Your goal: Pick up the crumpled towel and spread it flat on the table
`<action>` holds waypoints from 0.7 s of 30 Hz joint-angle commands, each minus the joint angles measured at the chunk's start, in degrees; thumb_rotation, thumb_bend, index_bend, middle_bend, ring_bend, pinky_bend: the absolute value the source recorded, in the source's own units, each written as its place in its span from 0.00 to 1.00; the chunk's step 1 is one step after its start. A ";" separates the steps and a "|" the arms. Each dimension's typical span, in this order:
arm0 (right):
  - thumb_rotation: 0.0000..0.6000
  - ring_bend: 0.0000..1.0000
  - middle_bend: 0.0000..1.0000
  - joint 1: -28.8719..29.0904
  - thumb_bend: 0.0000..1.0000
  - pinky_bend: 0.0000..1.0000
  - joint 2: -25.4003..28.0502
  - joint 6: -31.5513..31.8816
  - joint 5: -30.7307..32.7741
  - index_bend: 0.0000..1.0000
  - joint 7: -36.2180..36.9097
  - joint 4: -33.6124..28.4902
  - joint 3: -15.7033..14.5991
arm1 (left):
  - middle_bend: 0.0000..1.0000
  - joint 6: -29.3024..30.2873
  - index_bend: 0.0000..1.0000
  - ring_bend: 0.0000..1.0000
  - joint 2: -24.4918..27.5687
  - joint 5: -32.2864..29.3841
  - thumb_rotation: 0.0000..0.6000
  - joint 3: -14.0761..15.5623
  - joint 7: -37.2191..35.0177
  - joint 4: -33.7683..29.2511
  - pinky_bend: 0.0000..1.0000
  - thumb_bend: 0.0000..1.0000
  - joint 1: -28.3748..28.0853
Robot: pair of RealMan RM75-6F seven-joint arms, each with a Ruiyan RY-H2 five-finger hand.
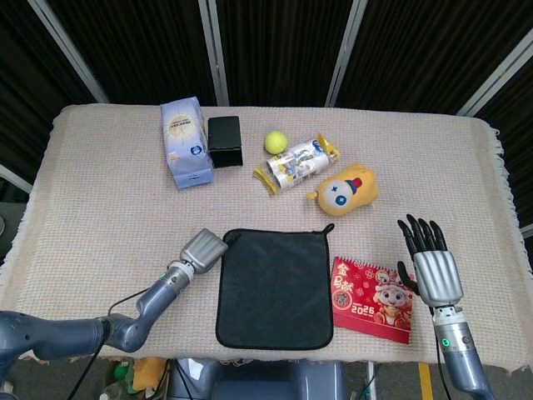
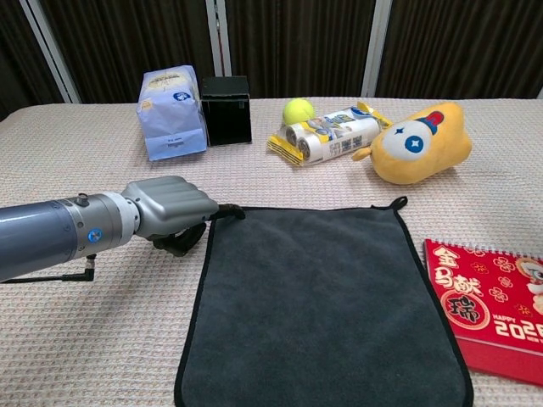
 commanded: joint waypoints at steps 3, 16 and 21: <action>1.00 0.00 0.01 0.02 0.50 0.04 0.05 -0.15 0.04 0.00 -0.11 -0.16 0.19 | 0.77 0.14 0.09 0.70 0.25 -0.27 1.00 0.34 -0.43 0.50 0.73 0.96 0.04; 1.00 0.00 0.01 -0.08 0.50 0.04 -0.24 -0.37 -0.10 0.00 -0.41 0.08 0.30 | 0.76 1.31 0.00 0.69 0.29 1.82 1.00 0.50 -2.76 -0.02 0.73 0.85 0.21; 1.00 0.00 0.01 -0.12 0.50 0.04 -0.27 -0.49 -0.02 0.00 -0.66 0.15 0.35 | 0.73 2.29 0.00 0.66 0.91 2.88 1.00 0.27 -3.67 -1.39 0.73 0.63 0.47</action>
